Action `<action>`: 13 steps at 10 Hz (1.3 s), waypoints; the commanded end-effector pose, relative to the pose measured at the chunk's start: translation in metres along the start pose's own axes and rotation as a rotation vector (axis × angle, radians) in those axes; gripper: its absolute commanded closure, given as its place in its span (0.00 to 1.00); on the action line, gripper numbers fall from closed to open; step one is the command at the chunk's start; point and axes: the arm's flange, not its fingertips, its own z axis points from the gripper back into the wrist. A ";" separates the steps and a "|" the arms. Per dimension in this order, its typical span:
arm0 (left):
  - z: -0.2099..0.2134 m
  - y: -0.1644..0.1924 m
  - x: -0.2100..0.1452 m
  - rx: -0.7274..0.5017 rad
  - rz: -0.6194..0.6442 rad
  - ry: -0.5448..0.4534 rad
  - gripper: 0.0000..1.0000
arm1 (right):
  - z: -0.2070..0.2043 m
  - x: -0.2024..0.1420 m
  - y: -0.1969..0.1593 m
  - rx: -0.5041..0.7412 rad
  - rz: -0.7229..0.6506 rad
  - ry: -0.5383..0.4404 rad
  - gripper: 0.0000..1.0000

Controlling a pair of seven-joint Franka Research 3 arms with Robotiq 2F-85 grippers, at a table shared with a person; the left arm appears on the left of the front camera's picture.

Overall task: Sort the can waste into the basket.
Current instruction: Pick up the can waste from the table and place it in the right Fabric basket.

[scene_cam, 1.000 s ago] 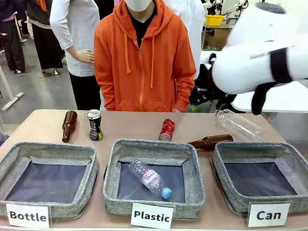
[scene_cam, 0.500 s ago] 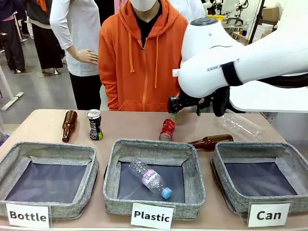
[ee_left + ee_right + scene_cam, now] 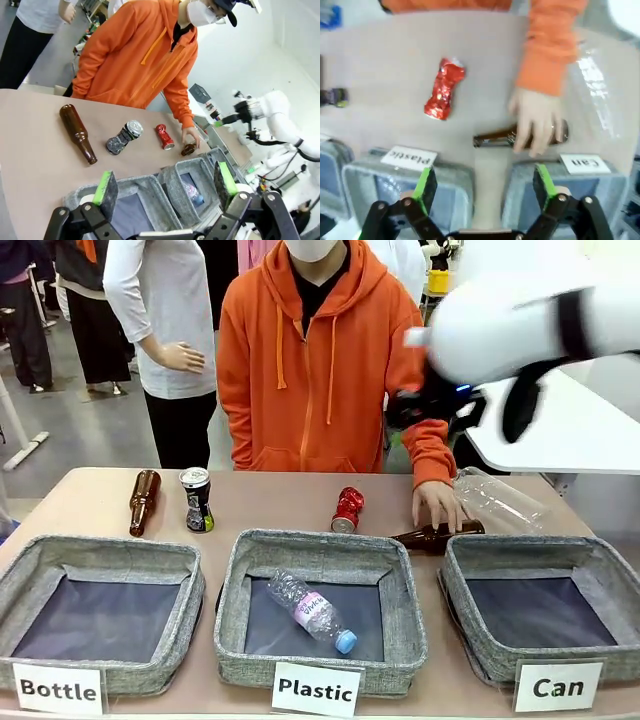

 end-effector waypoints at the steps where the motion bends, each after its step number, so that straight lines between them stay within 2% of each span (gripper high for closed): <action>1: -0.001 0.000 0.000 -0.016 -0.020 -0.021 0.00 | 0.084 -0.093 -0.111 0.066 -0.066 -0.102 0.00; 2: -0.001 0.000 0.000 -0.016 -0.020 -0.021 0.00 | 0.106 -0.125 -0.159 0.122 -0.155 -0.147 0.00; 4: -0.001 0.000 0.000 -0.016 -0.020 -0.021 0.00 | 0.119 -0.163 -0.222 0.215 -0.283 -0.210 0.00; 7: -0.001 0.000 0.000 -0.016 -0.020 -0.021 0.00 | 0.108 -0.204 -0.298 0.336 -0.441 -0.162 0.00; 10: -0.001 0.000 0.000 -0.016 -0.020 -0.021 0.00 | 0.093 -0.230 -0.327 0.378 -0.512 -0.168 0.00; 13: -0.001 0.000 0.000 -0.016 -0.020 -0.021 0.00 | 0.089 -0.218 -0.322 0.379 -0.481 -0.166 0.00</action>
